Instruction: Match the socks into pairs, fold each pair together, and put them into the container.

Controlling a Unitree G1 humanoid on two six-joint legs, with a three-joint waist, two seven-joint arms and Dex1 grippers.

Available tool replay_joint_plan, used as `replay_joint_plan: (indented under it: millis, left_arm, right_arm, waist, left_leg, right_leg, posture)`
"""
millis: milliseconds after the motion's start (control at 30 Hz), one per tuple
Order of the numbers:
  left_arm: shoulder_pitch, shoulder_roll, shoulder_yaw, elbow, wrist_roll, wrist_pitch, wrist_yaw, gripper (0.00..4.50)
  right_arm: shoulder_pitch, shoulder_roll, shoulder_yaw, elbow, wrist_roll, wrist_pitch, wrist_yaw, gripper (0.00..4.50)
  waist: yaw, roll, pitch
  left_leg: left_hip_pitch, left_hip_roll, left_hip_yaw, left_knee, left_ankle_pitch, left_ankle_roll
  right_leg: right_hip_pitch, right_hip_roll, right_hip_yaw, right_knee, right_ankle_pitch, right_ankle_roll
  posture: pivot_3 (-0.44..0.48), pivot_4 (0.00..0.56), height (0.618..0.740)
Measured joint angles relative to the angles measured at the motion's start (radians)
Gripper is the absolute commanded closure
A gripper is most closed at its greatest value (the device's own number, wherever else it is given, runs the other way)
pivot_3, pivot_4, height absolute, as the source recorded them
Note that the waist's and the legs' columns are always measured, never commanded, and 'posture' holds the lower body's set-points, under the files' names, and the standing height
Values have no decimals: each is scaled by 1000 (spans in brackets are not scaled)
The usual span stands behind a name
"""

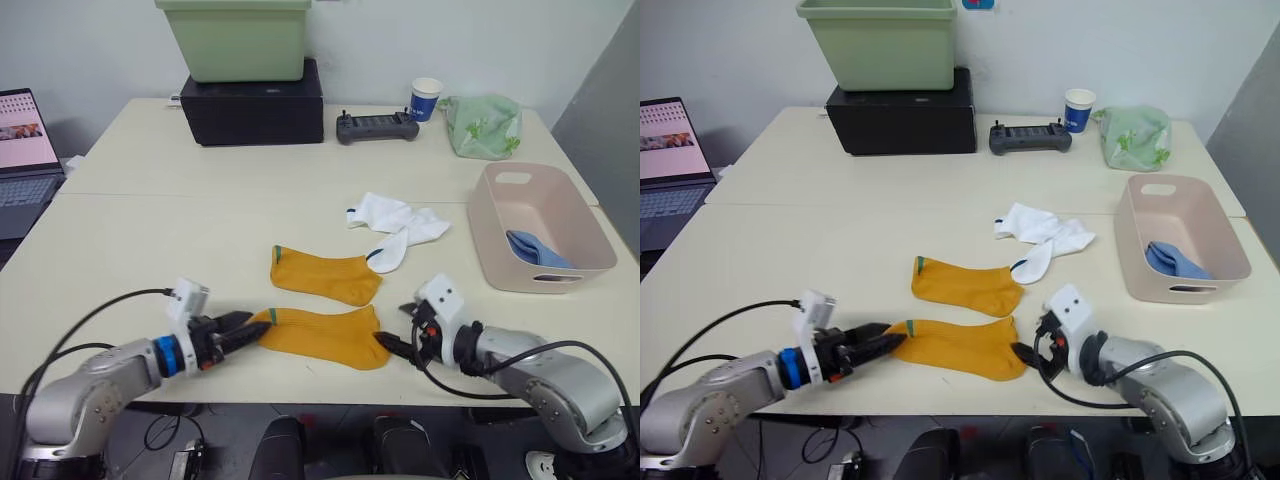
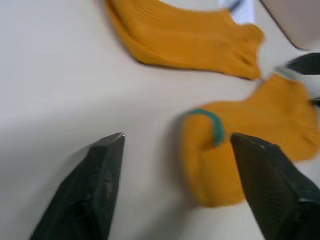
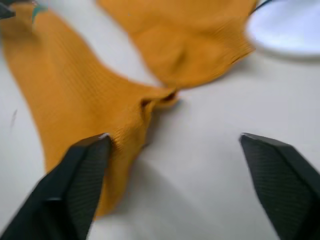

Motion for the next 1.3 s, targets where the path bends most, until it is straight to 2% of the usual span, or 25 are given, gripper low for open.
replay_joint_plan:
  millis: [167,400,500,667,833,867,1067,1300]
  left_arm:
    - [-155,-22,-32,114,52,-52,26,652]
    - [-320,-85,-189,290,183,-121,7,652]
    - [-397,-102,-243,349,240,-137,3,1160]
    - [-433,-129,-295,369,280,-136,-18,2836]
    - [-428,-149,-292,372,283,-126,-20,4413]
    - [-427,-154,-287,372,282,-125,-20,4497]
    - [-401,-202,-221,368,252,-129,-6,4497]
    - [-363,-206,-105,196,146,-74,39,4497]
  right_arm:
    - [-102,50,45,126,-63,-76,-15,0]
    - [-169,117,119,291,-161,-145,-45,0]
    - [-176,135,158,329,-195,-164,-43,510]
    - [-181,148,187,339,-214,-183,-28,2358]
    - [-180,155,188,335,-235,-196,-23,4160]
    - [-179,155,188,333,-236,-199,-21,4435]
    - [-177,147,188,302,-246,-236,-12,4435]
    - [-163,128,170,227,-269,-289,-1,4435]
  waist:
    - [2,-1,0]
    - [3,-1,1]
    - [4,-1,0]
    - [4,-1,0]
    - [4,-1,0]
    - [4,-1,0]
    - [4,-1,0]
    - [3,-2,1]
  left_leg:
    - [-2,-1,1,0,0,0]
    - [-3,-1,1,0,0,0]
    - [-3,-2,1,1,0,0]
    - [-3,-1,0,1,0,0]
    - [-3,-1,0,2,0,0]
    - [-3,-1,0,2,0,0]
    - [-3,-1,0,2,0,0]
    - [-3,-1,-1,2,0,0]
  right_leg:
    - [-1,-1,1,-1,3,-4]
    - [-2,-1,0,0,3,-4]
    - [-1,-1,-1,0,3,-4]
    - [-1,-2,-1,0,3,-4]
    - [-1,-2,-1,0,3,-4]
    - [-1,-2,0,0,3,-4]
    - [-1,-2,-1,0,3,-4]
    - [-1,-2,-1,1,3,-4]
  posture:
    - [0,150,735]
    - [0,150,735]
    - [0,150,735]
    - [0,150,735]
    - [0,150,735]
    - [0,150,735]
    - [0,150,735]
    - [0,150,735]
